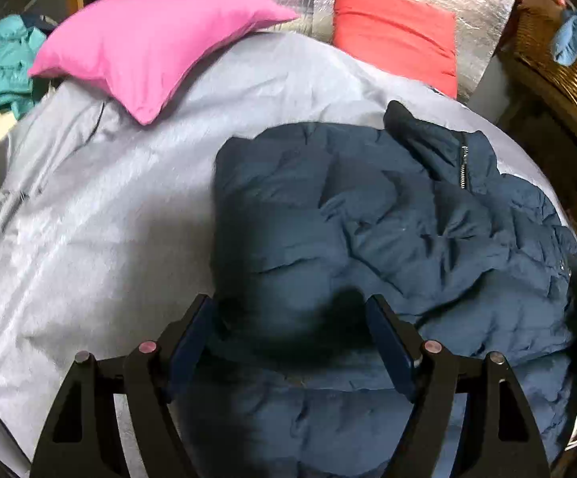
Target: Fold large clothes
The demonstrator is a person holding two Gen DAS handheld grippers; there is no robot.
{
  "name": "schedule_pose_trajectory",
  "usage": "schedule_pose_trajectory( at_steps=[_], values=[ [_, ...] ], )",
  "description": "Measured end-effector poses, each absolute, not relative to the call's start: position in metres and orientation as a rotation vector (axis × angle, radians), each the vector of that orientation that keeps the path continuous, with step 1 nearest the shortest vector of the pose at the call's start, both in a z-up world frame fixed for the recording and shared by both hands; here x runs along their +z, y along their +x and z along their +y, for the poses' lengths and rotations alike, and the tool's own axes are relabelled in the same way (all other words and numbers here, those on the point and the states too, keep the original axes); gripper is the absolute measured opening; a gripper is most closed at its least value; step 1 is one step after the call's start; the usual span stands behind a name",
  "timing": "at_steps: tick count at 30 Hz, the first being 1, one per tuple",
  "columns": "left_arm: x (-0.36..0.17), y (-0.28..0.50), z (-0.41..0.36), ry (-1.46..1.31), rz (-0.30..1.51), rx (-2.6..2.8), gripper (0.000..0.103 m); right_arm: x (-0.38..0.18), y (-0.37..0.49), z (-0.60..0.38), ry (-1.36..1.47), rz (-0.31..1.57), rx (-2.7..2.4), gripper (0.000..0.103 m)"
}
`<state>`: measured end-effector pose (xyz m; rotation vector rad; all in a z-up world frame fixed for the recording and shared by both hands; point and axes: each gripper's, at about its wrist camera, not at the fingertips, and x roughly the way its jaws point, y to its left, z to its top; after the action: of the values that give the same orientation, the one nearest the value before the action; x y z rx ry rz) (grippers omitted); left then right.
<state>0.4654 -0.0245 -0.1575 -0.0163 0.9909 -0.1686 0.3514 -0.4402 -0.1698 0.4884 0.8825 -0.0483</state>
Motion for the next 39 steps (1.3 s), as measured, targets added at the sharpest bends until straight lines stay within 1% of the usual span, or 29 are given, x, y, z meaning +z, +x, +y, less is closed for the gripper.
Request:
schedule_pose_trajectory(
  at_steps=[2,4,6,7,8,9,10,13,19,23,27,31,34,39],
  values=[
    [-0.167,0.468,-0.028,0.031,1.016,-0.141,0.079,-0.173,0.353,-0.438,0.463,0.888,-0.067,0.042],
    [-0.179,0.470,-0.028,0.025,1.056,-0.138,0.079,-0.187,0.359,-0.440,0.459,0.938,-0.087,0.042],
    [-0.176,0.466,-0.026,0.026,1.053,-0.137,0.079,-0.189,0.359,-0.445,0.503,0.940,-0.074,0.042],
    [-0.173,0.462,-0.024,0.026,1.049,-0.139,0.079,-0.187,0.357,-0.446,0.511,0.934,-0.070,0.045],
    [-0.171,0.460,-0.023,0.022,1.044,-0.141,0.079,-0.185,0.355,-0.447,0.518,0.926,-0.067,0.045],
    [-0.169,0.456,-0.022,0.011,1.044,-0.144,0.079,-0.181,0.352,-0.448,0.528,0.916,-0.063,0.048],
    [-0.168,0.453,-0.020,0.003,1.045,-0.146,0.079,-0.180,0.350,-0.449,0.533,0.918,-0.059,0.055],
    [-0.163,0.441,-0.015,-0.027,1.044,-0.159,0.079,-0.177,0.339,-0.455,0.551,0.902,-0.048,0.058],
    [-0.157,0.411,0.000,0.020,0.988,-0.147,0.079,-0.172,0.317,-0.466,0.614,0.862,-0.036,0.059],
    [-0.162,0.388,0.022,0.036,0.996,-0.124,0.079,-0.170,0.296,-0.469,0.648,0.853,-0.007,0.061],
    [-0.167,0.363,0.056,-0.052,1.028,-0.109,0.079,-0.170,0.270,-0.469,0.684,0.845,0.021,0.062],
    [-0.167,0.323,0.090,-0.177,1.014,-0.118,0.079,-0.170,0.248,-0.467,0.713,0.825,0.053,0.064],
    [-0.171,0.296,0.100,-0.173,1.006,-0.131,0.079,-0.170,0.229,-0.465,0.743,0.803,0.081,0.064],
    [-0.185,0.258,0.110,-0.177,1.050,-0.193,0.079,-0.172,0.193,-0.458,0.743,0.775,0.097,0.065]
  ],
)
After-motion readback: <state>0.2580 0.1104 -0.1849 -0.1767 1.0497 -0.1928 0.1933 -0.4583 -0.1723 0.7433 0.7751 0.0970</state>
